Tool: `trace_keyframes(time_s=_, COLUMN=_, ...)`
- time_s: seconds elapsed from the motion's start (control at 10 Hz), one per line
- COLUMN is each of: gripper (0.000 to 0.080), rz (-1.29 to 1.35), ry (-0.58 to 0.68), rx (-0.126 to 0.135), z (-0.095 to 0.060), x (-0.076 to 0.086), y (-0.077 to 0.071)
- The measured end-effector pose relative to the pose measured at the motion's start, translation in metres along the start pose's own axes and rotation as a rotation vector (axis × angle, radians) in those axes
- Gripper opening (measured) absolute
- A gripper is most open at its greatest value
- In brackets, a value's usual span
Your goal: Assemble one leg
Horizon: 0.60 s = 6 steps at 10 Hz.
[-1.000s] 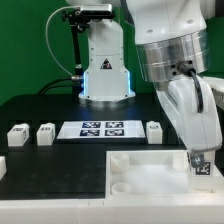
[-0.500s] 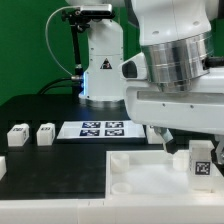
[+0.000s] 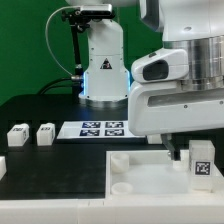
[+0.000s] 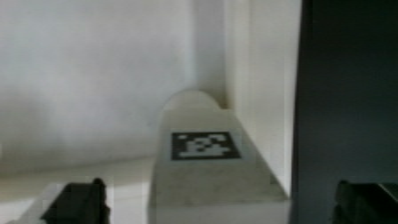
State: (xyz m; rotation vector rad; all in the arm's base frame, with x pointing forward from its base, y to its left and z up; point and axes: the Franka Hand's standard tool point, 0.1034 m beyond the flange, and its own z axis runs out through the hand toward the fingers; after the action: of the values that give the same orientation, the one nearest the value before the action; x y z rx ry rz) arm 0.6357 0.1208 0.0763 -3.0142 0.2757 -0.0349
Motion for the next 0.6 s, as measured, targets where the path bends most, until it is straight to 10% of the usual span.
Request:
trace_keyframes(time_s=0.3, gripper=0.0305, rz=0.26, ry=-0.005, rx=0.003, z=0.0009, x=-0.0006, y=0.0024)
trace_keyframes(time_s=0.6, gripper=0.03, rz=0.688, ry=-0.011, rx=0.013, z=0.0011, x=-0.001, y=0.0014)
